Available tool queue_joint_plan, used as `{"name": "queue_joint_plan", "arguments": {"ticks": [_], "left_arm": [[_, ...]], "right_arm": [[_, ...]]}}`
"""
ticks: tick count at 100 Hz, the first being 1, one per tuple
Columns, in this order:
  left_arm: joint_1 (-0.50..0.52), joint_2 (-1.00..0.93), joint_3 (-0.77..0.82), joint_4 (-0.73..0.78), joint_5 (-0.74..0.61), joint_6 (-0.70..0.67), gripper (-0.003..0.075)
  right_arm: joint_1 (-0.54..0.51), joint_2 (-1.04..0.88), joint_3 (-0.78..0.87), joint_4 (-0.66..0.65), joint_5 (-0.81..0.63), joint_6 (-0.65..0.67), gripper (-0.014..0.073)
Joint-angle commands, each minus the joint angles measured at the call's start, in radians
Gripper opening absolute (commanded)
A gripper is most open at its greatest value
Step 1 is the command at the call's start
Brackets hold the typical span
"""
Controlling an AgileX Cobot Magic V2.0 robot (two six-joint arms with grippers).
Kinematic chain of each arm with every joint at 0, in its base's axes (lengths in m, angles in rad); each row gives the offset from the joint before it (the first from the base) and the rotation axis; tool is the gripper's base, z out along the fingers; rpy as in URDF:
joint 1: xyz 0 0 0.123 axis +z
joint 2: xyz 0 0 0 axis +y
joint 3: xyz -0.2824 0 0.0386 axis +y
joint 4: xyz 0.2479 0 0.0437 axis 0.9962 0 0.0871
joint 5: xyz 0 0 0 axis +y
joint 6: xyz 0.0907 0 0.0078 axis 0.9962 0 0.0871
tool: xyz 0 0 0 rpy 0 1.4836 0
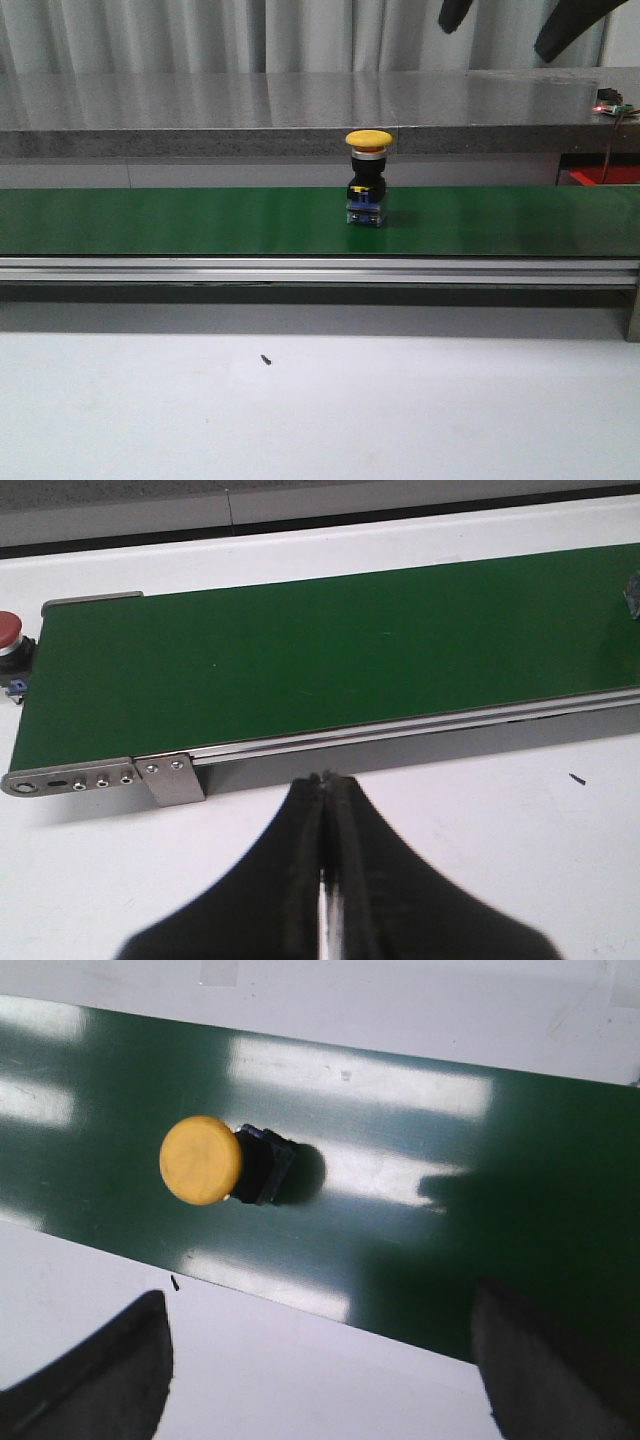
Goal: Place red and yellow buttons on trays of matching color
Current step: 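Lower the right gripper onto the second yellow button on the belt and grasp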
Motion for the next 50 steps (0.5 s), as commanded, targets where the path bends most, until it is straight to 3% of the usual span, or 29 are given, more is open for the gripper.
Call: {"name": "queue_joint_plan", "arguments": {"ticks": [1, 50], "left_arm": [[-0.008, -0.001, -0.029, -0.032, -0.052, -0.003, -0.002], [-0.008, -0.001, -0.029, -0.032, -0.052, -0.003, -0.002]], "right_arm": [[0.015, 0.003, -0.066, 0.022, -0.013, 0.016, 0.0608], [0.086, 0.213, -0.217, 0.019, 0.004, 0.113, 0.0608]]}}
